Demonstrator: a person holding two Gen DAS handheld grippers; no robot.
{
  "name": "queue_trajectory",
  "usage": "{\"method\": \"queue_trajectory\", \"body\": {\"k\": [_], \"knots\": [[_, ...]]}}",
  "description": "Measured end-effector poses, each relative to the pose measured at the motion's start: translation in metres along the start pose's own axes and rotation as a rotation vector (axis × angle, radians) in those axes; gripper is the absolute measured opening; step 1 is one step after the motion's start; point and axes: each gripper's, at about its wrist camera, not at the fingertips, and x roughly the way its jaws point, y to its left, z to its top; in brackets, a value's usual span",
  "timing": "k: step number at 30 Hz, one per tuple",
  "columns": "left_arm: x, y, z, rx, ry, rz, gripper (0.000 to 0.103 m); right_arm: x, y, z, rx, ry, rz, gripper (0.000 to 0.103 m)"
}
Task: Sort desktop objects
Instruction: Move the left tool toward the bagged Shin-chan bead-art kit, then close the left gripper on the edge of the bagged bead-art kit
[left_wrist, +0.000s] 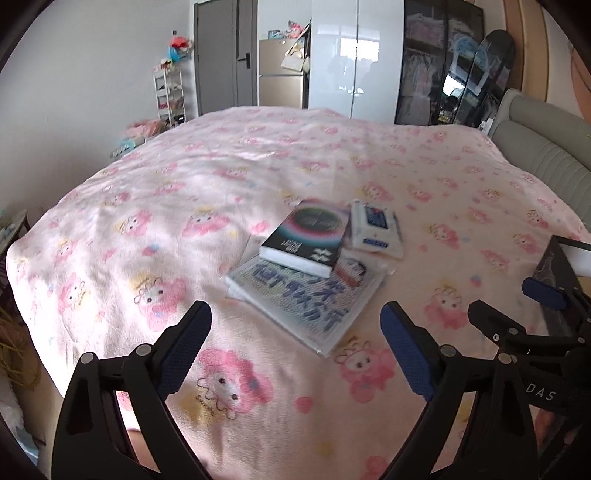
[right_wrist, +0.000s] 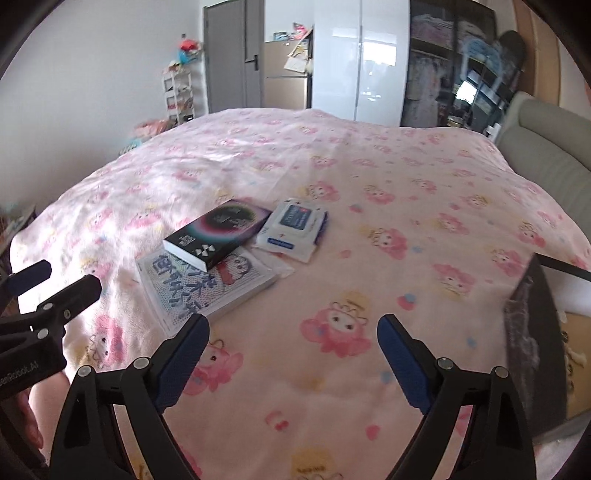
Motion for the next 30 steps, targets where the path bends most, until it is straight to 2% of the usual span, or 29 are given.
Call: {"method": "queue_trajectory", "body": {"k": [7,11,12,15,18,26,30], "knots": [[0.034,0.018,-0.008,-0.021,0.063,0.029,0.079,0.035,0.022,-0.003,-0.027,0.052,0.036,0.092],[0.051,0.020,-0.008,-0.019,0.088,0.024,0.068,0.048,0.031,-0.002,-0.049,0.068,0.049,0.092],[0.055,0.021,-0.008,-0.018,0.095,0.023,0.066,0.052,0.032,-0.001,-0.051,0.073,0.051,0.091],[0.067,0.022,-0.007,-0.016,0.113,0.020,0.061,0.064,0.033,0.005,-0.050,0.087,0.059,0.078],[0.080,0.024,-0.006,-0.015,0.132,0.016,0.060,0.076,0.036,0.010,-0.045,0.104,0.086,0.074],[0.112,0.024,-0.004,0.010,0.181,0.024,0.060,0.102,0.050,0.002,-0.051,0.148,0.122,0.074],[0.121,0.026,0.002,0.023,0.178,0.026,0.062,0.118,0.056,0.001,-0.053,0.177,0.142,0.074]]}}
